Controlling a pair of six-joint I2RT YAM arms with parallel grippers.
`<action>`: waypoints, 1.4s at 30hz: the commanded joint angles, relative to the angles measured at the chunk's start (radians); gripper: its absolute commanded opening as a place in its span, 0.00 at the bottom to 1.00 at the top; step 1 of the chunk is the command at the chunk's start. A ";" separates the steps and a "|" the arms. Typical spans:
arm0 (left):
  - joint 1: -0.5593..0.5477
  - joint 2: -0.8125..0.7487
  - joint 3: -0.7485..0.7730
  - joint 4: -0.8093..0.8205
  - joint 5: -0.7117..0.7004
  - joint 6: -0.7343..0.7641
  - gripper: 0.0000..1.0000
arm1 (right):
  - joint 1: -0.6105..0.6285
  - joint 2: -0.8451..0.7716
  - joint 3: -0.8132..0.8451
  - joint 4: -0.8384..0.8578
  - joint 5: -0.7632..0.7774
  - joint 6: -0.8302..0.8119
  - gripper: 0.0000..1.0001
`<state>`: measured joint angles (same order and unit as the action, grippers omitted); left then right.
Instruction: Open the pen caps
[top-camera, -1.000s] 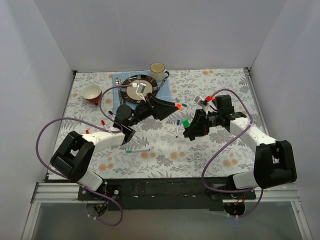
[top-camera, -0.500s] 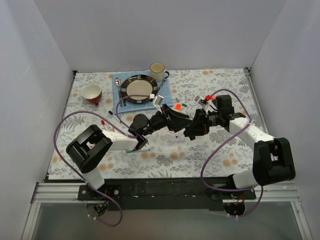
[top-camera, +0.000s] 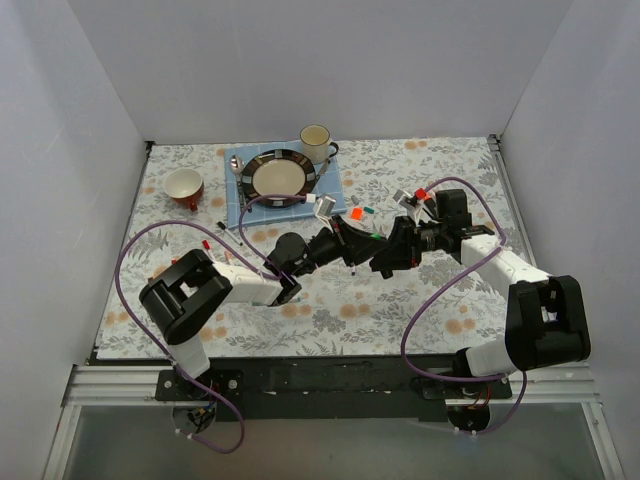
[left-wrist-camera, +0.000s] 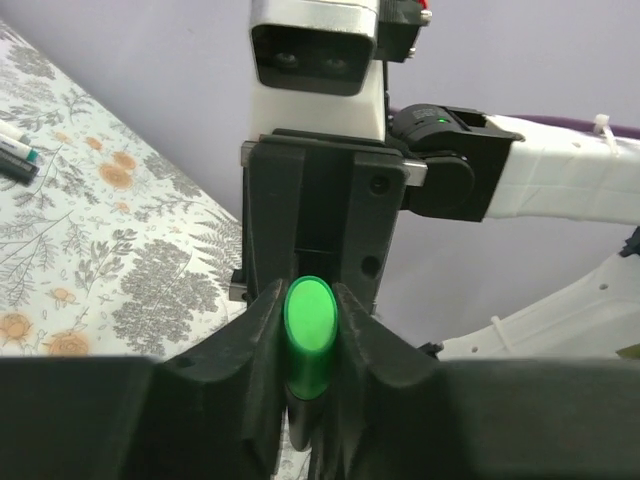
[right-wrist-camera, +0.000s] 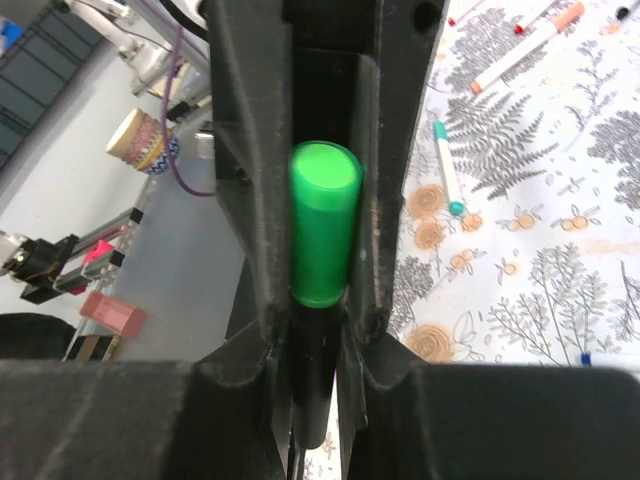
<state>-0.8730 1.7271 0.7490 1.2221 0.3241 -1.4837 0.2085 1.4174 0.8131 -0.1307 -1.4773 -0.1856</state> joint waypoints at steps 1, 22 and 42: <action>-0.004 -0.021 0.033 0.002 -0.036 0.039 0.05 | -0.008 0.009 -0.003 0.017 -0.055 0.003 0.01; 0.542 -0.009 0.773 -0.318 0.087 -0.054 0.00 | 0.017 -0.004 0.004 -0.005 -0.003 0.000 0.01; 0.370 0.201 0.568 -0.935 0.290 -0.009 0.00 | -0.144 0.047 0.118 -0.107 0.896 -0.020 0.01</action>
<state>-0.4480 1.8244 1.1965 0.6037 0.6064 -1.6047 0.0822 1.4143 0.8429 -0.1970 -0.8501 -0.1921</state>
